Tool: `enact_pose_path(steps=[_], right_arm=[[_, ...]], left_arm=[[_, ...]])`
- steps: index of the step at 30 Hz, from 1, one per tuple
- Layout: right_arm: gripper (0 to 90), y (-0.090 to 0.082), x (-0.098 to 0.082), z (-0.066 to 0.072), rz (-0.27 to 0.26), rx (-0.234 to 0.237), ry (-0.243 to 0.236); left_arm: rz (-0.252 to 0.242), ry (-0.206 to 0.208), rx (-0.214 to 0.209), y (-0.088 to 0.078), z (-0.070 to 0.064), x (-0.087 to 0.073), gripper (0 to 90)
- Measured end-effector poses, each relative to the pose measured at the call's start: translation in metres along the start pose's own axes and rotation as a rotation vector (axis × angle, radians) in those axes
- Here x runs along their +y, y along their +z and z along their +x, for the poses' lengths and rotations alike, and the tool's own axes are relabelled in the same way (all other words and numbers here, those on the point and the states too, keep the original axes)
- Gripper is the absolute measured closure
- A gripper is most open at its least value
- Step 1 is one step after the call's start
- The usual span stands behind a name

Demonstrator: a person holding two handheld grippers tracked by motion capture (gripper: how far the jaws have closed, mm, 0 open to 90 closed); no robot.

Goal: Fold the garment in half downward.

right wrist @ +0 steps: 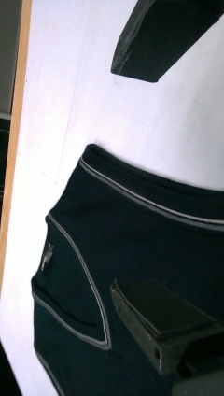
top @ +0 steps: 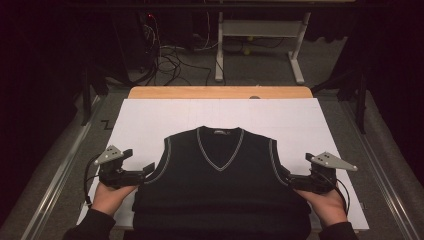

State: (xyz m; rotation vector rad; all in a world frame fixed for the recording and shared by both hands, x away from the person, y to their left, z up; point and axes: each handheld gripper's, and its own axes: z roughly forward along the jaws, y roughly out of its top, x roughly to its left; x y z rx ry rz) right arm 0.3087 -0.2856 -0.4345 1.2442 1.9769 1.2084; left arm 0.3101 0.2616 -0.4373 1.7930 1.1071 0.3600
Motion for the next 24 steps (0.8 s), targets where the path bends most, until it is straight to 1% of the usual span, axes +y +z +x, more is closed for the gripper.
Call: enact_pose_path(steps=[2, 4, 7, 8, 9, 11, 15, 16, 17, 18, 19, 21, 22, 23, 24], right_arm=[[0.1, 0.005, 0.004, -0.001, 0.007, -0.005, -0.011], [0.1, 0.010, 0.009, -0.003, 0.009, -0.008, -0.009], [0.1, 0.019, 0.018, -0.006, 0.017, -0.013, -0.012], [0.1, 0.023, 0.020, -0.007, 0.016, -0.013, -0.013], [0.1, 0.027, 0.023, -0.007, 0.017, -0.014, -0.015], [0.1, 0.035, 0.027, -0.008, 0.025, -0.015, -0.025], [0.1, 0.052, 0.034, -0.009, 0.035, -0.016, -0.033], [0.2, 0.058, 0.034, -0.009, 0.040, -0.015, -0.032], [0.2, 0.064, 0.034, -0.010, 0.054, -0.015, -0.032], [0.3, 0.070, 0.034, -0.010, 0.073, -0.019, -0.031], [0.6, 0.076, 0.033, -0.012, 0.093, -0.022, -0.030], [2.5, 0.088, 0.033, -0.014, 0.149, -0.033, -0.017], [4.0, 0.093, 0.034, -0.016, 0.176, -0.047, -0.004], [6.1, 0.097, 0.034, -0.017, 0.197, -0.052, 0.012], [8.6, 0.101, 0.035, -0.019, 0.209, -0.052, 0.025]], left_arm=[[0.003, 0.003, 0.009, 0.005, 0.002, 0.005, 0.0], [0.013, 0.006, 0.015, 0.010, 0.003, 0.011, 0.0], [0.035, 0.026, 0.028, 0.021, 0.006, 0.024, 0.0], [0.043, 0.026, 0.029, 0.025, 0.007, 0.028, 0.0], [0.049, 0.023, 0.028, 0.029, 0.008, 0.031, 0.0], [0.053, 0.011, 0.038, 0.037, 0.012, 0.038, 0.0], [0.057, -0.027, 0.030, 0.055, 0.021, 0.051, 0.0], [0.062, -0.033, 0.036, 0.060, 0.023, 0.053, 0.0], [0.074, -0.033, 0.036, 0.066, 0.024, 0.055, 0.0], [0.082, -0.030, 0.046, 0.072, 0.026, 0.055, 0.0], [0.091, -0.039, 0.051, 0.077, 0.028, 0.055, 0.0], [0.138, -0.083, 0.048, 0.089, 0.035, 0.054, 0.0], [0.167, -0.104, 0.048, 0.095, 0.037, 0.052, 0.0], [0.194, -0.113, 0.049, 0.100, 0.040, 0.051, 0.1], [0.206, -0.116, 0.049, 0.103, 0.041, 0.050, 0.1]])
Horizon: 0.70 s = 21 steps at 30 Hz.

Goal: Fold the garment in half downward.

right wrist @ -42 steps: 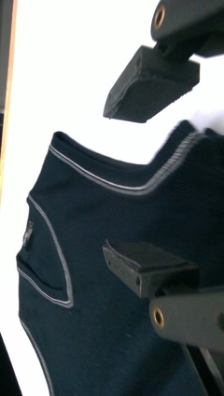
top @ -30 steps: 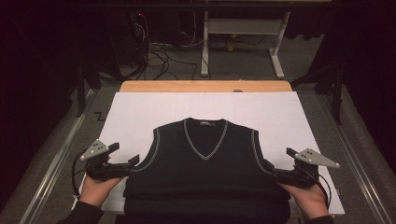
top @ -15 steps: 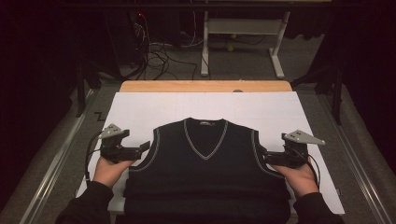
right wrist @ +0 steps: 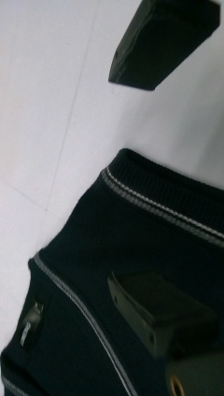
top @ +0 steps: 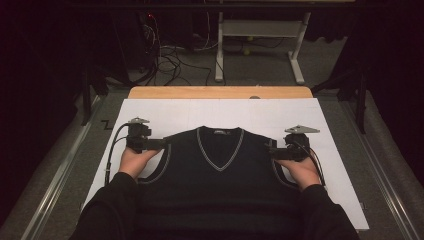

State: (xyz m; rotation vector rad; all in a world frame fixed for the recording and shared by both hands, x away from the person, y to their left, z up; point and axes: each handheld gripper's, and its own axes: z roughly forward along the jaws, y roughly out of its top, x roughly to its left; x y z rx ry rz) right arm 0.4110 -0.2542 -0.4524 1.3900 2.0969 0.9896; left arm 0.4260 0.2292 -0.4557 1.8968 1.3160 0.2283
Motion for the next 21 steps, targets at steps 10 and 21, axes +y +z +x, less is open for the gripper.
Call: enact_pose_path(steps=[10, 21], right_arm=[[30.4, 0.025, 0.008, -0.004, 0.112, -0.010, 0.066], [72.6, 0.028, 0.006, 0.010, 0.115, -0.009, -0.011]], left_arm=[[0.106, -0.018, 0.049, 0.025, -0.002, -0.002, 19.7], [0.117, 0.006, 0.065, 0.032, -0.017, -0.001, 67.2]])
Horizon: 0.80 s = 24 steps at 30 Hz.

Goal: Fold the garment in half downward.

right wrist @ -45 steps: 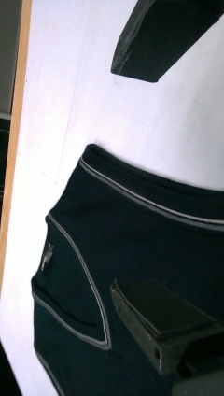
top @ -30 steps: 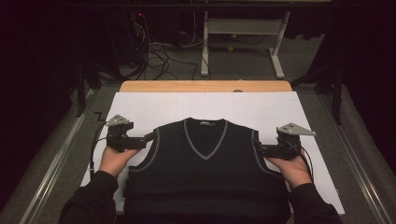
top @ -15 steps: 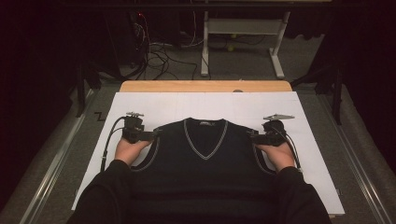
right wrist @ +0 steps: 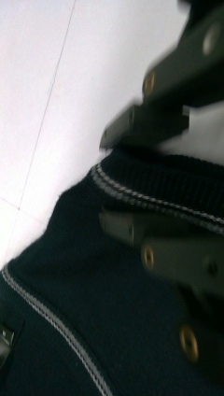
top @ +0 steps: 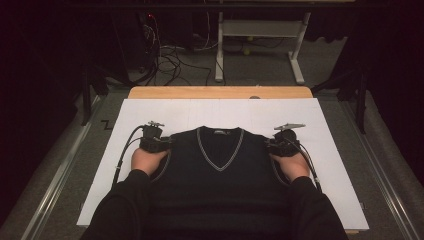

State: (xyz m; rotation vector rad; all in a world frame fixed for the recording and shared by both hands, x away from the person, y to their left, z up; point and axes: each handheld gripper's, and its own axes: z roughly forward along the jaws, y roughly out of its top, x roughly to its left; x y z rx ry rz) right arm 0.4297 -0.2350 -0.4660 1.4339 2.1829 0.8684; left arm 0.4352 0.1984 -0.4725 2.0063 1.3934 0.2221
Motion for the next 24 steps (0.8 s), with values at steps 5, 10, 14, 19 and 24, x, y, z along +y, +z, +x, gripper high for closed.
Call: enact_pose_path(steps=[5, 10, 14, 19, 24], right_arm=[[77.8, -0.001, 0.000, 0.003, -0.005, 0.000, -0.010], [78.0, -0.020, 0.011, 0.001, -0.121, -0.029, -0.004], [77.8, -0.038, 0.027, -0.003, -0.196, -0.080, -0.016], [77.9, -0.055, 0.047, -0.001, -0.266, -0.120, -0.009], [77.9, -0.077, 0.067, 0.001, -0.362, -0.137, -0.021]], left_arm=[[-0.021, 0.014, 0.002, -0.002, -0.002, 0.001, 71.1], [-0.149, 0.044, 0.018, -0.024, 0.002, 0.012, 71.2], [-0.247, 0.049, 0.003, -0.041, -0.002, 0.028, 72.3], [-0.328, 0.051, 0.027, -0.057, -0.011, 0.048, 72.4], [-0.409, 0.062, 0.041, -0.079, -0.015, 0.065, 72.3]])
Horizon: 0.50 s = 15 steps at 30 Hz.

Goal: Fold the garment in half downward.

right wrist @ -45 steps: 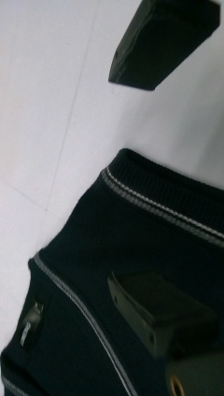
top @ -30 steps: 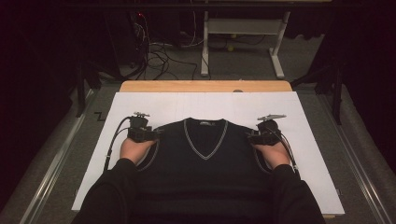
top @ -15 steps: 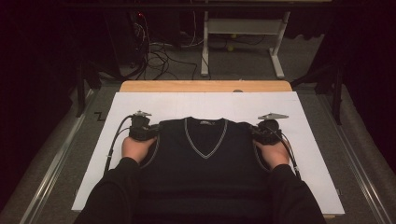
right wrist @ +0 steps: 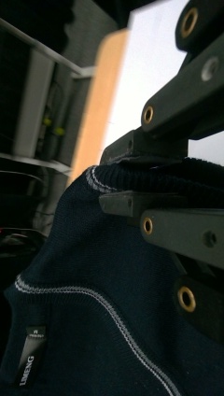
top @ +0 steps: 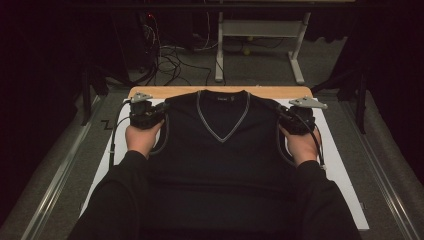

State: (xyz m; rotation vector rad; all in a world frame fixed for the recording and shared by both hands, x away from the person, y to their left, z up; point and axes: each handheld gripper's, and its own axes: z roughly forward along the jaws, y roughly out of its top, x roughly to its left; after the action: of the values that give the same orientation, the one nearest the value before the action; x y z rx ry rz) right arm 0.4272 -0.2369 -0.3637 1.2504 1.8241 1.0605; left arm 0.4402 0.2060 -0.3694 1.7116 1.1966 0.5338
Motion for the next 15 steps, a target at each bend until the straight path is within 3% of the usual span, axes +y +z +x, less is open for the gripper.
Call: enact_pose_path(steps=[7, 12, 15], right_arm=[[78.0, -0.010, 0.026, 0.000, -0.078, -0.012, -0.019], [77.9, -0.010, 0.028, 0.002, -0.070, -0.003, -0.016], [77.9, -0.011, 0.024, 0.002, -0.065, 0.009, -0.012]], left_arm=[[-0.055, 0.009, 0.008, -0.015, 0.002, 0.024, 72.3], [-0.035, 0.013, 0.004, -0.015, 0.003, 0.020, 72.2], [-0.037, -0.017, -0.011, -0.015, 0.003, 0.012, 72.0]])
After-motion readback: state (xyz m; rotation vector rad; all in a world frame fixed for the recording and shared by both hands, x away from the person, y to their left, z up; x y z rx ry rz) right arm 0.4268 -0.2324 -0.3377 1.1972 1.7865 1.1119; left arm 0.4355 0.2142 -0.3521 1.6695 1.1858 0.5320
